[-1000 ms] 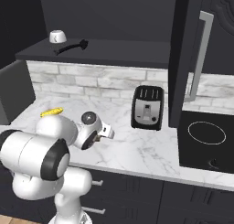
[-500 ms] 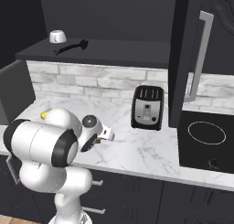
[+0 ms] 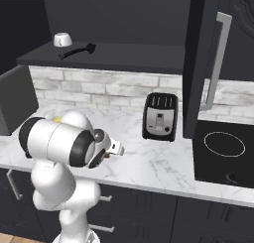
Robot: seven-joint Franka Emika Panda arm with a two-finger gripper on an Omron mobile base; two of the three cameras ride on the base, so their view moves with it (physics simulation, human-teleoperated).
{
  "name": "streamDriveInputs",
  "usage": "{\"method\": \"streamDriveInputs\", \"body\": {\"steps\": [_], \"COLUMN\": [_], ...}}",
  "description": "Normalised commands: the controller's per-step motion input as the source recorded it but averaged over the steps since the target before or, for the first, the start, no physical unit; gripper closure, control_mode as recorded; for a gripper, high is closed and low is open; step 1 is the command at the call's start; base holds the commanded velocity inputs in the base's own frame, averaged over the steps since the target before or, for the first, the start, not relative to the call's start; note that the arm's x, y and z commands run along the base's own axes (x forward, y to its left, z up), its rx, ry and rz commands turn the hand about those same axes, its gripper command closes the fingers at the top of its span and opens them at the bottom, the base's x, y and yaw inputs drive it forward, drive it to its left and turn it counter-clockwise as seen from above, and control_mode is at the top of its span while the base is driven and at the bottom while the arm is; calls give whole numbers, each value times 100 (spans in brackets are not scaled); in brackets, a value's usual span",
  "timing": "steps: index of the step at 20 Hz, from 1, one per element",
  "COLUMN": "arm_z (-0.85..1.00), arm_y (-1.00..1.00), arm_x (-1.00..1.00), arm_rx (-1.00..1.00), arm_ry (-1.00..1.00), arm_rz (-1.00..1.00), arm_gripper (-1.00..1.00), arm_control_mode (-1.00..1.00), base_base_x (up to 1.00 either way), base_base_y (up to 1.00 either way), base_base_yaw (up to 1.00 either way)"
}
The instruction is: Pick the dish brush and sponge from the cabinet and place them on the counter.
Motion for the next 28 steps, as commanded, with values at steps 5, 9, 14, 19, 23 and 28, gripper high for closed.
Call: {"method": "streamDriveInputs", "body": {"steps": [5, 9, 14, 19, 23, 28], "arm_z": [-33, -29, -36, -10, 39, 77], "arm_y": [5, 4, 10, -2, 0, 0], "arm_x": [1, 0, 0, -9, -8, -6], "arm_rx": [-2, -2, -3, -5, -9, -12], "arm_ry": [-5, -9, -8, -12, -12, -10], "arm_rz": [0, 0, 0, 0, 0, 0], "arm_gripper": [100, 100, -100, -100, -100, -100], "arm_control_mode": [-100, -100, -100, -100, -100, -100], "base_base_x": [0, 0, 0, 0, 0, 0], "base_base_y": [0, 0, 0, 0, 0, 0], "base_base_yaw": [0, 0, 0, 0, 0, 0]}}
